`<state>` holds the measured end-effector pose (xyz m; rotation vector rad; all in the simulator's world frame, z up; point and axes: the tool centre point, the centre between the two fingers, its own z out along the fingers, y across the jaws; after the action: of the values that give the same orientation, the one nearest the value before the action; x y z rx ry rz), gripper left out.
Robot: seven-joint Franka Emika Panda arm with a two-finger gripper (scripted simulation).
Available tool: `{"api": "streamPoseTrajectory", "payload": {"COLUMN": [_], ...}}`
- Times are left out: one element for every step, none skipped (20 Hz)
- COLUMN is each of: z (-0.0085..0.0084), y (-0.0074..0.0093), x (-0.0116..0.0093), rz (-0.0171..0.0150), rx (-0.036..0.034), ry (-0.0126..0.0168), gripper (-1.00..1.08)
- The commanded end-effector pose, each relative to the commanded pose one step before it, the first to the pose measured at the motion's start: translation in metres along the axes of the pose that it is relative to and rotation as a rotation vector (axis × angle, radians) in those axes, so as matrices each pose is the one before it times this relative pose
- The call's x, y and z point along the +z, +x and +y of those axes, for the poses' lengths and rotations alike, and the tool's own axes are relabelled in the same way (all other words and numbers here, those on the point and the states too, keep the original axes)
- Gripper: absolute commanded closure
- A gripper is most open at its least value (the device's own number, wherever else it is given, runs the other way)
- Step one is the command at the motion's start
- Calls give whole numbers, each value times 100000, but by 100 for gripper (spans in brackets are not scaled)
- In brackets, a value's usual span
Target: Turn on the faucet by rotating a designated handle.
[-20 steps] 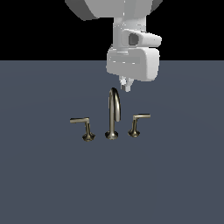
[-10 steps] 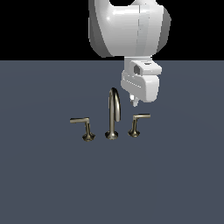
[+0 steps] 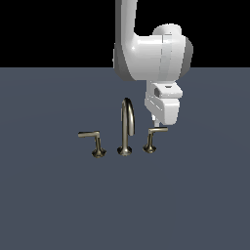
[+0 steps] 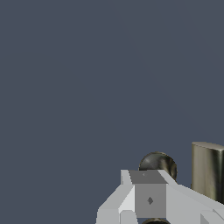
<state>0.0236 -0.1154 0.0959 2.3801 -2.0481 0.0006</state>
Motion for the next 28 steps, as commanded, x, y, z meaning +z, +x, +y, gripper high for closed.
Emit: {"api": "streamPoseTrajectory", "payload": {"z": [-207,-41,-30,-20,-5,2,15,25,23,14,5,0,0,0,-22,354,357,359,361,364,366,368,370,373,375,0,-996,347], "y": [467,113,81,46,27,-17,-46,-76,-66,-44,-15,0,0,0,-15,187,188,190,191,193,194,196,198,200,203,0,-732,-30], "x": [534,131,92,53,14,-25,-64,-98,-87,-55,-19,0,0,0,16,-1,-1,-1,-1,-1,-1,-1,-2,-2,-2,0,-12,1], "rz": [4,-13,-15,-16,-20,-16,-20,-19,-12,-6,-2,0,0,0,0,0,0,0,0,0,0,0,0,0,0,0,7,-1], "rx": [2152,507,365,218,96,-67,-206,-338,-301,-195,-69,0,0,0,0,0,0,0,0,0,0,0,0,0,0,0,-1088,73], "ry": [53,-6,-3,0,4,6,10,12,10,6,2,0,0,0,0,0,0,0,0,0,0,0,0,0,0,0,961,-64], "gripper": [108,108,108,108,108,108,108,108,108,108,108,108,108,108,108,108,108,108,108,108,108,108,108,108,108,108,108,108]}}
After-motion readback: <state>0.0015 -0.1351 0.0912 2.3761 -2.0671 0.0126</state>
